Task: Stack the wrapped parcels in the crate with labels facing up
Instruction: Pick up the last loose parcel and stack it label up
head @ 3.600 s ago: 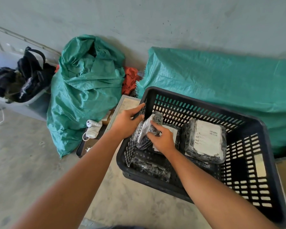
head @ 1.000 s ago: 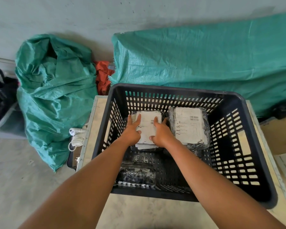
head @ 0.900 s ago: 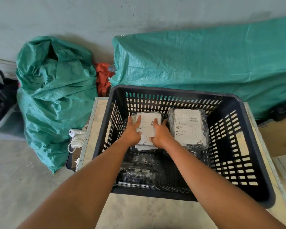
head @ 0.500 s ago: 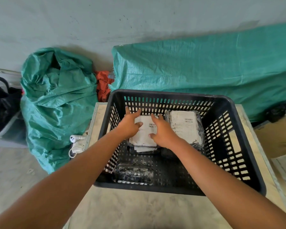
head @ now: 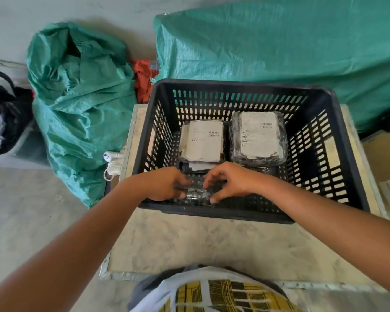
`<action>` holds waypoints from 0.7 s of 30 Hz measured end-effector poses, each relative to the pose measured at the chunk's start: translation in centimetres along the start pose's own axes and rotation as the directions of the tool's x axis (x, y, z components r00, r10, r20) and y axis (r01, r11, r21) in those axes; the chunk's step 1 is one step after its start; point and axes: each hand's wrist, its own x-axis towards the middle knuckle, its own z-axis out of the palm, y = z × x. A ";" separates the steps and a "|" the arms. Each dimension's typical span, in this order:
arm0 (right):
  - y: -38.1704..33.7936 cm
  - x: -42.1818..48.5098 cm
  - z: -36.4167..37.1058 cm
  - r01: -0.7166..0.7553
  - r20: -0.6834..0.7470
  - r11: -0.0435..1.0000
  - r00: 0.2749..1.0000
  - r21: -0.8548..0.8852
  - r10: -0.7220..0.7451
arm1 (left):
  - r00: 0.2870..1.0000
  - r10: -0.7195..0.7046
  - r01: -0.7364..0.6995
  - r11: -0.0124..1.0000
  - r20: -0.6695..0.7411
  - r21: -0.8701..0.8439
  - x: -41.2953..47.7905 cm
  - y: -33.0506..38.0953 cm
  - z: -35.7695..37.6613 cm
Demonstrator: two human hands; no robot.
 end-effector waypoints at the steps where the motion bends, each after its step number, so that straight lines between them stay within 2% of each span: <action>1: 0.1 0.2 0.5 0.015 0.022 0.999 1.000 -0.038 -0.014 | 1.000 0.002 -0.002 1.000 0.021 0.007 0.0 -0.1 0.4; 3: 0.4 0.5 1.2 0.035 0.053 0.996 0.998 -0.079 -0.030 | 1.000 0.001 -0.001 1.000 0.010 -0.010 -0.1 -0.2 0.7; 9: 1.2 0.3 0.8 0.040 0.090 0.999 0.995 -0.031 -0.037 | 0.999 -0.023 0.023 1.000 -0.031 -0.002 0.2 -0.5 0.7; 12: 1.5 0.4 0.6 0.034 0.044 0.999 0.999 -0.040 -0.032 | 0.989 -0.046 0.063 0.991 -0.138 0.122 0.8 -0.2 0.8; 14: 1.7 0.5 0.3 0.034 -0.007 0.999 0.999 -0.041 -0.034 | 0.984 -0.079 0.112 0.972 -0.162 0.204 1.2 0.1 0.9; 18: 1.6 0.7 0.2 0.076 -0.042 0.996 0.996 -0.036 -0.078 | 0.983 -0.093 0.130 0.962 -0.158 0.240 1.5 0.0 0.8; 21: 1.1 0.8 0.2 0.095 -0.106 0.993 0.989 -0.073 -0.103 | 0.976 -0.078 0.125 0.966 -0.206 0.227 1.5 -0.4 0.8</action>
